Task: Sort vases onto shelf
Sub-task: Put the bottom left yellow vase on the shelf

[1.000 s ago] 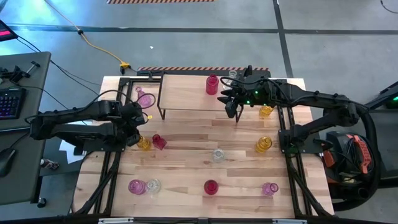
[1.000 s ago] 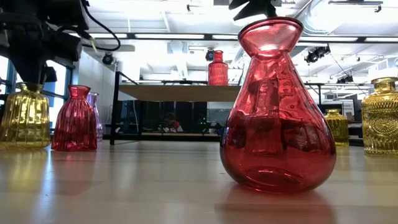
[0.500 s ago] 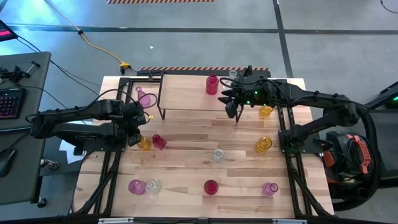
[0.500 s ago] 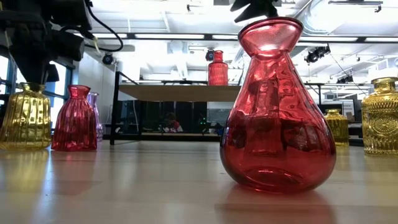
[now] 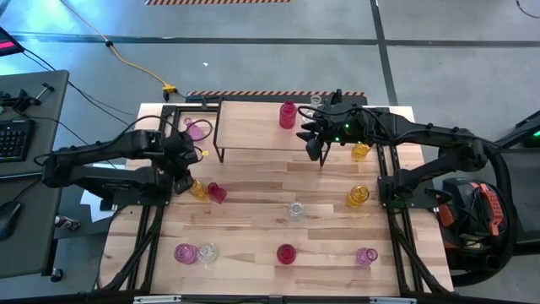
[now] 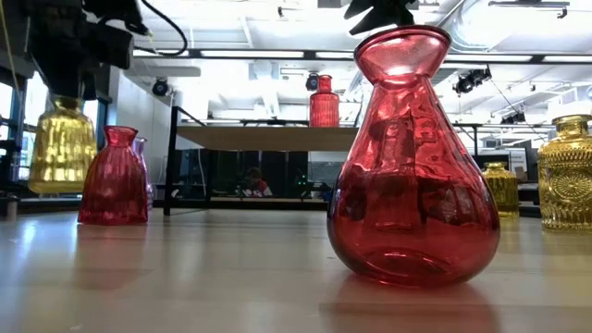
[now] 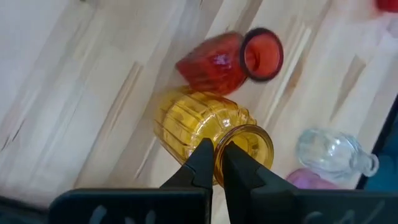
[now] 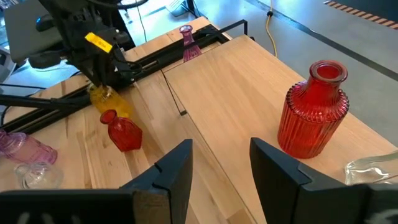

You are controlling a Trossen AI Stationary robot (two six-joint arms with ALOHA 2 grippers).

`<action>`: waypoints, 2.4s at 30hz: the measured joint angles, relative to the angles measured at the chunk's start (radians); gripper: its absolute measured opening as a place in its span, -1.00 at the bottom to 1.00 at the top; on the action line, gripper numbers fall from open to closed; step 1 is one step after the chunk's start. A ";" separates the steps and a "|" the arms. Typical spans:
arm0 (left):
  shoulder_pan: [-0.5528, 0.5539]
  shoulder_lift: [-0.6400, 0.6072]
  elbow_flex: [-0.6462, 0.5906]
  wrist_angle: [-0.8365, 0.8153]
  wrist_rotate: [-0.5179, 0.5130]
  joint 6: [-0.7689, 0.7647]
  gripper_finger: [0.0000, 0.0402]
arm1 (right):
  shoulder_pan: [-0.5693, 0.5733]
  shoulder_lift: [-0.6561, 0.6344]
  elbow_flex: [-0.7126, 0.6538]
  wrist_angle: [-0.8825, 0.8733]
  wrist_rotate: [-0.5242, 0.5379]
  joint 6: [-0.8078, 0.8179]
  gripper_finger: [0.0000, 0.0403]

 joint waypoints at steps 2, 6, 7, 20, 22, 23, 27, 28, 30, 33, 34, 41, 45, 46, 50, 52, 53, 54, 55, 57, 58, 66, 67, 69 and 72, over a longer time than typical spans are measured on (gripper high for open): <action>0.000 0.004 0.030 -0.051 0.000 -0.003 -0.99 | 0.000 0.000 0.000 0.000 0.000 0.000 -0.30; 0.000 0.007 0.105 -0.113 -0.002 -0.003 -0.98 | 0.000 0.000 0.000 0.000 0.001 0.000 -0.30; 0.000 0.007 0.122 -0.125 -0.009 -0.005 -0.98 | 0.000 0.000 0.000 0.000 0.004 0.000 -0.30; 0.001 0.061 0.360 -0.049 -0.209 -0.039 -0.97 | 0.000 0.000 0.000 0.000 0.009 0.000 -0.30; 0.003 0.087 0.398 -0.003 -0.248 -0.018 -0.97 | 0.000 0.000 0.000 0.000 0.009 0.000 -0.30; 0.006 0.102 0.419 0.021 -0.262 -0.005 -0.97 | 0.000 0.000 0.000 0.000 0.009 0.000 -0.30; 0.038 0.178 0.507 0.147 -0.294 0.062 -0.97 | 0.000 0.000 0.000 0.001 0.009 0.000 -0.30; 0.051 0.200 0.526 0.182 -0.305 0.078 -0.97 | 0.000 0.000 0.000 0.001 0.009 0.000 -0.30; 0.079 0.250 0.566 0.263 -0.326 0.112 -0.97 | 0.000 0.000 0.000 0.001 0.009 0.004 -0.30; 0.126 0.337 0.636 0.356 -0.324 0.181 -0.96 | 0.000 0.000 0.000 0.001 0.013 0.008 -0.30; 0.141 0.368 0.662 0.365 -0.316 0.207 -0.96 | 0.000 0.000 0.000 0.001 0.022 0.008 -0.30; 0.231 0.584 0.820 0.352 -0.231 0.326 -0.96 | 0.000 0.000 0.000 -0.002 0.045 0.030 -0.30; 0.252 0.692 0.902 0.344 -0.167 0.369 -0.96 | 0.001 0.000 0.000 -0.008 0.045 0.030 -0.30; 0.254 0.718 0.928 0.330 -0.162 0.378 -0.96 | 0.001 0.000 0.000 -0.008 0.045 0.029 -0.30; 0.254 0.804 1.041 0.232 -0.160 0.394 -0.96 | 0.001 0.000 0.000 -0.016 0.045 0.028 -0.30; 0.254 0.841 1.098 0.176 -0.160 0.404 -0.96 | 0.001 0.000 0.000 -0.016 0.045 0.030 -0.30; 0.254 0.858 1.126 0.153 -0.160 0.417 -0.96 | 0.001 0.000 0.000 -0.017 0.045 0.031 -0.30; 0.255 0.874 1.151 0.131 -0.160 0.426 -0.96 | 0.001 0.000 0.000 -0.018 0.045 0.034 -0.30; 0.259 0.891 1.177 0.110 -0.160 0.429 -0.96 | 0.001 0.000 0.000 -0.019 0.045 0.034 -0.30; 0.270 0.918 1.215 0.061 -0.158 0.429 -0.96 | 0.001 0.000 0.000 -0.023 0.045 0.035 -0.30; 0.278 0.931 1.227 0.037 -0.159 0.432 -0.96 | 0.001 0.000 0.000 -0.023 0.045 0.037 -0.30; 0.337 0.989 1.244 -0.035 -0.048 0.427 -0.96 | 0.001 0.000 0.000 -0.033 0.045 0.061 -0.30; 0.337 0.993 1.244 -0.035 -0.043 0.427 -0.96 | 0.001 0.000 0.000 -0.033 0.045 0.061 -0.30; 0.337 0.999 1.244 -0.033 -0.043 0.427 -0.96 | 0.001 0.000 0.000 -0.033 0.045 0.061 -0.30; 0.337 1.008 1.244 -0.036 -0.047 0.427 -0.96 | 0.001 0.000 0.000 -0.034 0.045 0.061 -0.30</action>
